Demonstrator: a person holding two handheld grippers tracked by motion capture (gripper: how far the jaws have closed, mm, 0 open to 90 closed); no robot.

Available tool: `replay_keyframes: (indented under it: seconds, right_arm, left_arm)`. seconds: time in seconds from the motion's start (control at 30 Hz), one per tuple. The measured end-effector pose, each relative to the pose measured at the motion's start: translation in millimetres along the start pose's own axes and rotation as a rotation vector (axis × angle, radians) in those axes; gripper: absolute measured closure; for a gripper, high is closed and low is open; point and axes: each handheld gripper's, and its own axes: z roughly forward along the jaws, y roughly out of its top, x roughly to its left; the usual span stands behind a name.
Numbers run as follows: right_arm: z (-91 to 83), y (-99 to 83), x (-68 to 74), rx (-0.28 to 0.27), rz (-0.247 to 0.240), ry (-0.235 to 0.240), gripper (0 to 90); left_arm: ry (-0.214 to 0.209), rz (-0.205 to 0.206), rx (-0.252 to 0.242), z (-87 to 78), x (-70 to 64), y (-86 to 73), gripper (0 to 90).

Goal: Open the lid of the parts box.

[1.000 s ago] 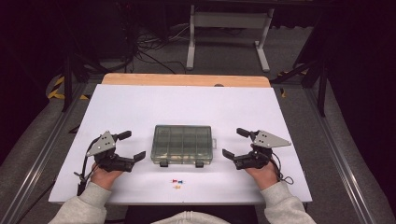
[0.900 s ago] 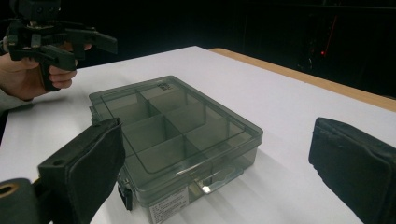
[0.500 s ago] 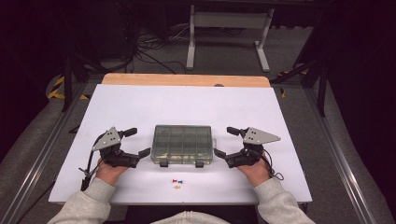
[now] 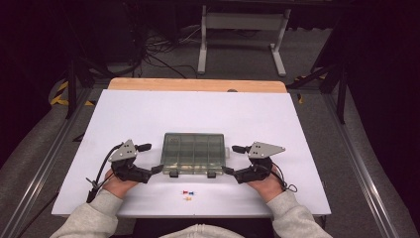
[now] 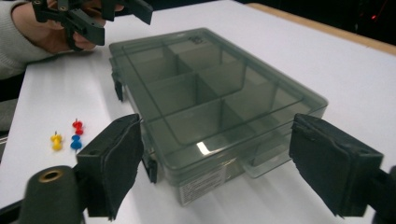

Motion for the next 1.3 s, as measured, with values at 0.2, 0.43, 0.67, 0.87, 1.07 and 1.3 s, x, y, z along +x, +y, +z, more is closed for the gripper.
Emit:
replay_keyframes:
  seconds: [0.2,0.43,0.67,0.87,1.07,1.3]
  right_arm:
    - [3.7,-4.4,1.7,0.05,0.001,0.014,26.2]
    - [6.9,-10.2,3.3,0.106,-0.005,0.042,38.5]
    - [9.5,-12.6,4.6,0.149,-0.014,0.047,45.9]
    - [8.8,-12.7,4.9,0.165,-0.026,0.039,53.0]
    - [9.2,-12.0,7.1,0.173,-0.04,0.039,56.6]
    - [9.3,-12.2,7.5,0.18,-0.043,0.037,58.4]
  left_arm:
    - [-0.013,-0.009,0.023,-0.4,1.7,-3.4,12.0]
    - [-0.031,0.026,0.08,2.3,-0.8,-6.0,14.2]
    - [-0.04,0.051,0.123,3.6,-3.4,-7.5,24.8]
    - [-0.047,0.068,0.142,2.0,-3.9,-8.6,36.4]
    - [-0.055,0.093,0.159,1.4,-6.6,-8.9,46.6]
    - [-0.074,0.126,0.152,0.4,-9.9,-8.4,58.3]
